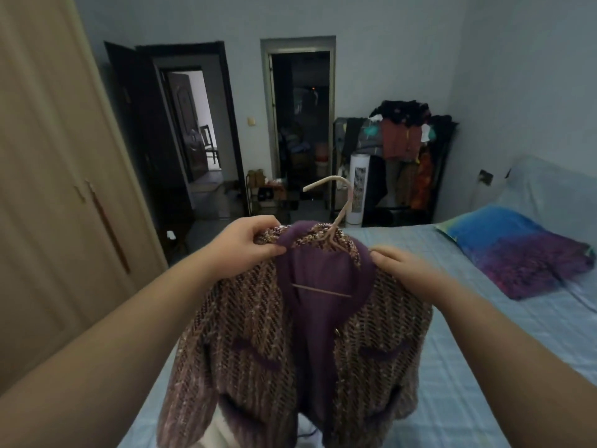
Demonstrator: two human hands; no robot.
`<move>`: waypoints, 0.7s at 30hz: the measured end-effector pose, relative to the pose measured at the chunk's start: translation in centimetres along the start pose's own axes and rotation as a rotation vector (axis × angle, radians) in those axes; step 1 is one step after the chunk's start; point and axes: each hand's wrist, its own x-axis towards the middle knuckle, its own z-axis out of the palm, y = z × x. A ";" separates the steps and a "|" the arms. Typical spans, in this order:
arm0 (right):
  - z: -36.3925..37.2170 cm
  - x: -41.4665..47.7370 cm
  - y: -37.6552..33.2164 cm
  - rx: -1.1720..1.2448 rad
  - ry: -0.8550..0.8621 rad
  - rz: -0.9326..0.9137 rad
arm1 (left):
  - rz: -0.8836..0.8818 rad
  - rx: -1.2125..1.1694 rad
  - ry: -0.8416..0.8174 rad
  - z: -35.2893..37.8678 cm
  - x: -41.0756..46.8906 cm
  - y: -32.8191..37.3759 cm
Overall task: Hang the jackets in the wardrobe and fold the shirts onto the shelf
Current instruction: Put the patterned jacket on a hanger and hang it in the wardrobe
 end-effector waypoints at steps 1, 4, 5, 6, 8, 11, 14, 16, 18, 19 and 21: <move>-0.2 0.0 -0.5 -0.004 -0.067 0.014 | -0.006 0.001 -0.018 -0.7 -0.4 0.4; 0.1 0.7 -2.6 -0.131 0.016 -0.139 | -0.077 0.026 -0.105 -2.9 -1.7 0.6; 0.6 1.0 -3.2 -0.147 0.121 -0.201 | -0.096 0.057 -0.131 -3.4 -2.1 0.5; 1.2 1.2 -3.9 -0.121 0.237 -0.271 | -0.113 0.102 -0.142 -3.8 -2.6 0.3; 2.7 1.6 -4.8 -0.055 0.466 -0.460 | -0.161 0.202 -0.129 -4.3 -3.4 0.0; 5.2 2.9 -6.2 -0.140 0.562 -0.595 | -0.197 0.328 0.027 -5.3 -4.6 -0.7; 7.4 4.9 -7.0 -0.451 0.285 -0.419 | -0.182 0.324 0.233 -7.0 -6.4 -1.2; 8.4 5.5 -7.8 -0.554 0.129 -0.338 | -0.178 0.324 0.281 -7.9 -7.7 -1.8; 9.3 5.5 -9.4 -0.503 0.133 -0.377 | -0.181 0.272 0.276 -8.7 -9.1 -2.5; 10.0 5.4 -10.3 -0.433 0.133 -0.414 | -0.185 0.226 0.276 -9.1 -9.8 -2.7; 11.6 5.1 -12.4 -0.301 0.035 -0.436 | -0.196 0.155 0.312 -10.3 -11.6 -3.0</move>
